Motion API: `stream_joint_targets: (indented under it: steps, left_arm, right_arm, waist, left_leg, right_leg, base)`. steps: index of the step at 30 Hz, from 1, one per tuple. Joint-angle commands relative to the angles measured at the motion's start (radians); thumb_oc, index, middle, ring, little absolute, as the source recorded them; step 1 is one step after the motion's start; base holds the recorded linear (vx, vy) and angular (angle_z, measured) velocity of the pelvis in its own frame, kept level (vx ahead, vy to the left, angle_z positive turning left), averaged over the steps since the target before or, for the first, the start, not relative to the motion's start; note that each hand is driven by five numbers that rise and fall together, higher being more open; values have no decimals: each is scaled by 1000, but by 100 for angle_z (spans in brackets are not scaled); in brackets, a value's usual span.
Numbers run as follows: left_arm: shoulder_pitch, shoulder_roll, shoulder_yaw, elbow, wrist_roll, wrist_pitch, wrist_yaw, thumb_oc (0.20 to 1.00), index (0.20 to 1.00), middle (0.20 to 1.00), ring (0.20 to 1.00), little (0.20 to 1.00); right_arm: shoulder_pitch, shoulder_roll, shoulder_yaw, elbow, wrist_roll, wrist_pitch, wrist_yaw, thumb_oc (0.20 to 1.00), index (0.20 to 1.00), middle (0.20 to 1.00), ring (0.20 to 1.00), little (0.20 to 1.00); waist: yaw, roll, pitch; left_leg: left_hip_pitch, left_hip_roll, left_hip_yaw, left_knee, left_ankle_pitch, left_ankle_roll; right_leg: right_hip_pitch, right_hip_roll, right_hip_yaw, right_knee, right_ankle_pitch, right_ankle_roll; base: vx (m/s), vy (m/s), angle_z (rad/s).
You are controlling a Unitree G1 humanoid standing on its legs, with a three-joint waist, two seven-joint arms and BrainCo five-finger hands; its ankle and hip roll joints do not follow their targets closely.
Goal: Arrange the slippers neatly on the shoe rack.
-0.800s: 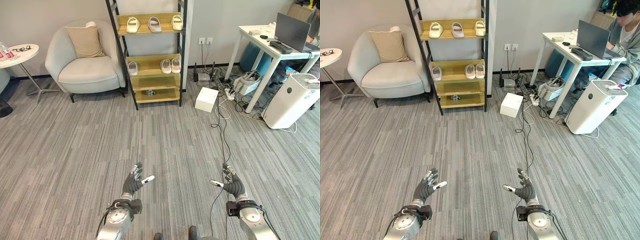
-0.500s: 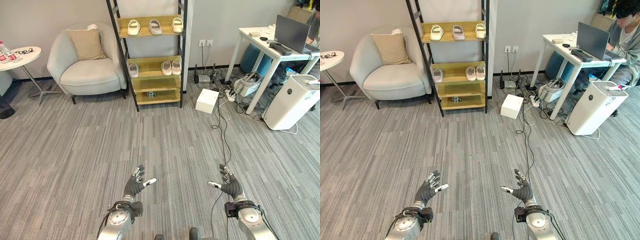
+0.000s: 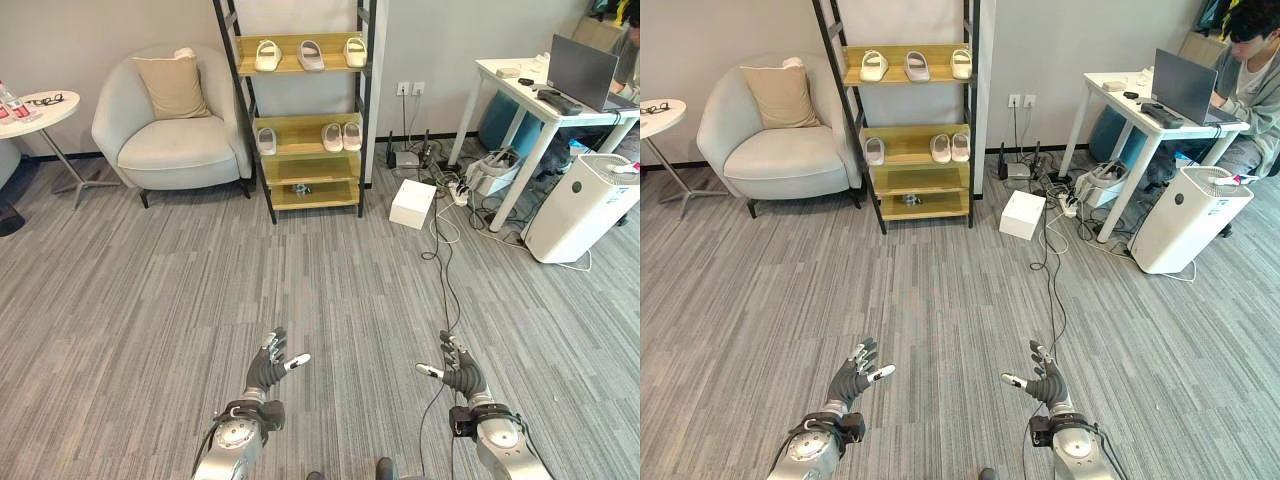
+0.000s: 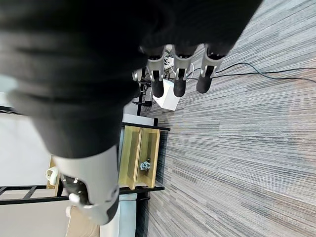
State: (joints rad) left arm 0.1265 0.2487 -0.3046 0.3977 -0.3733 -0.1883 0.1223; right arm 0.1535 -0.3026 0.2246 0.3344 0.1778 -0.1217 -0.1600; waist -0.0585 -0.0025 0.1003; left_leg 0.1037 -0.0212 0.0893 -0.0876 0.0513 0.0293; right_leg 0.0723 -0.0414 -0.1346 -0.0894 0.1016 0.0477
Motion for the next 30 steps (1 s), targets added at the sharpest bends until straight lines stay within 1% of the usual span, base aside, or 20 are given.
stream_joint_targets:
  steps: [1, 7, 11, 13, 14, 15, 17, 18, 19, 20, 21, 23, 26, 27, 29, 30]
  left_arm:
    - [-45, 12, 21, -6, -7, -39, 6, 1000, 1000, 1000, 1000, 1000]
    - [-61, 14, 20, 12, -5, -37, 20, 1000, 1000, 1000, 1000, 1000]
    - [-74, 31, 19, -1, 16, -41, 28, 1000, 1000, 1000, 1000, 1000]
    - [-79, 42, 22, -15, 29, -45, 29, 1000, 1000, 1000, 1000, 1000]
    - [-79, 42, 22, -15, 29, -45, 29, 1000, 1000, 1000, 1000, 1000]
    - [-82, 58, 32, -24, 37, -49, 29, 1000, 1000, 1000, 1000, 1000]
    - [-88, 70, 47, -24, 37, -51, 33, 1000, 1000, 1000, 1000, 1000]
    - [-88, 74, 67, -11, 35, -55, 35, 1000, 1000, 1000, 1000, 1000]
    - [-86, 78, 73, -15, 32, -56, 32, 1000, 1000, 1000, 1000, 1000]
    - [-86, 78, 73, -15, 32, -56, 32, 1000, 1000, 1000, 1000, 1000]
    - [-88, 81, 78, -16, 31, -58, 30, 1000, 1000, 1000, 1000, 1000]
    - [-91, 83, 81, -21, 31, -56, 25, 1000, 1000, 1000, 1000, 1000]
    - [-100, 78, 86, -14, 39, -56, 20, 1000, 1000, 1000, 1000, 1000]
    - [-103, 72, 87, -18, 43, -59, 16, 1000, 1000, 1000, 1000, 1000]
    - [-106, 69, 87, -18, 43, -60, 17, 1000, 1000, 1000, 1000, 1000]
    - [-113, 66, 77, -17, 43, -61, 10, 1000, 1000, 1000, 1000, 1000]
  right_arm:
    - [-56, -3, -2, -46, 18, -33, 2, 1000, 1000, 1000, 1000, 1000]
    - [-87, 1, 5, -44, 30, -34, -3, 1000, 1000, 1000, 1000, 1000]
    - [-111, 0, 5, -53, 16, -39, -14, 1000, 1000, 1000, 1000, 1000]
    - [-114, 2, 0, -55, 5, -38, -17, 1000, 1000, 1000, 1000, 1000]
    - [-114, 2, 0, -55, 5, -38, -17, 1000, 1000, 1000, 1000, 1000]
    - [-115, 6, -11, -57, 1, -39, -16, 1000, 1000, 1000, 1000, 1000]
    - [-120, 9, -15, -56, 0, -42, -16, 1000, 1000, 1000, 1000, 1000]
    - [-116, 11, -24, -66, 5, -43, -10, 1000, 1000, 1000, 1000, 1000]
    - [-114, 6, -29, -70, 7, -41, -6, 1000, 1000, 1000, 1000, 1000]
    - [-114, 6, -29, -71, 8, -41, -6, 1000, 1000, 1000, 1000, 1000]
    - [-114, -1, -34, -77, 7, -40, -5, 1000, 1000, 1000, 1000, 1000]
    - [-116, -7, -41, -76, 5, -38, -5, 1000, 1000, 1000, 1000, 1000]
    - [-113, -6, -47, -73, -3, -33, -6, 1000, 1000, 1000, 1000, 1000]
    - [-108, -8, -53, -66, -8, -33, -7, 1000, 1000, 1000, 1000, 1000]
    - [-104, -11, -55, -60, -12, -34, -8, 1000, 1000, 1000, 1000, 1000]
    - [-94, -14, -61, -59, -10, -34, -7, 1000, 1000, 1000, 1000, 1000]
  waist:
    - [-6, -14, 26]
    - [-4, -23, 38]
    - [4, -32, 43]
    - [5, -35, 45]
    - [5, -35, 45]
    - [5, -30, 60]
    - [0, -28, 86]
    - [2, -27, 101]
    - [4, -24, 103]
    - [4, -23, 104]
    - [5, -19, 109]
    - [7, -13, 123]
    - [8, -18, 131]
    - [9, -23, 131]
    - [6, -23, 128]
    - [0, -27, 123]
  left_leg:
    - [59, -6, 10, 0, -190, 7]
    - [39, -10, 9, 0, -187, 13]
    - [7, -21, 14, 0, -186, 27]
    - [4, -28, 15, 0, -194, 38]
    - [4, -28, 15, 0, -194, 38]
    - [11, -28, 17, 0, -204, 52]
    - [34, -27, 24, 0, -211, 60]
    - [58, -30, 41, 0, -220, 65]
    - [65, -30, 49, 0, -223, 65]
    - [66, -29, 49, 0, -223, 64]
    - [68, -28, 56, 0, -225, 64]
    - [71, -27, 62, 0, -224, 63]
    - [85, -27, 82, 0, -235, 53]
    - [104, -29, 92, 0, -249, 43]
    - [115, -28, 92, 0, -259, 40]
    - [130, -32, 77, 0, -277, 38]
  right_leg:
    - [84, -17, -31, 2, -223, 44]
    - [66, -18, -32, 2, -216, 48]
    - [33, -26, -29, 2, -203, 63]
    - [32, -32, -29, 2, -188, 73]
    - [32, -32, -29, 2, -188, 73]
    - [-20, -44, -29, 137, -210, 87]
    - [-75, -57, -35, 277, -208, 110]
    - [-121, -75, -45, 340, -192, 112]
    - [-125, -78, -55, 310, -180, 106]
    - [-122, -76, -55, 306, -178, 106]
    - [-128, -75, -67, 261, -159, 101]
    - [-148, -73, -73, 185, -121, 102]
    - [-175, -57, -72, 49, -91, 117]
    - [-187, -50, -87, 2, -82, 127]
    - [-193, -47, -91, 2, -83, 129]
    - [-183, -46, -87, 2, -99, 125]
  base:
    - [61, 34, 0]
    - [45, 61, -1]
    - [14, 132, -3]
    - [17, 132, -2]
    - [13, 185, 2]
    - [-6, 174, -1]
    - [20, 189, -14]
    - [70, 119, -32]
    - [67, 71, -40]
    - [55, 11, -34]
    - [58, -4, -29]
    - [91, -26, -28]
    - [194, -99, -22]
    - [248, -131, -8]
    - [272, -136, -1]
    - [363, -183, 11]
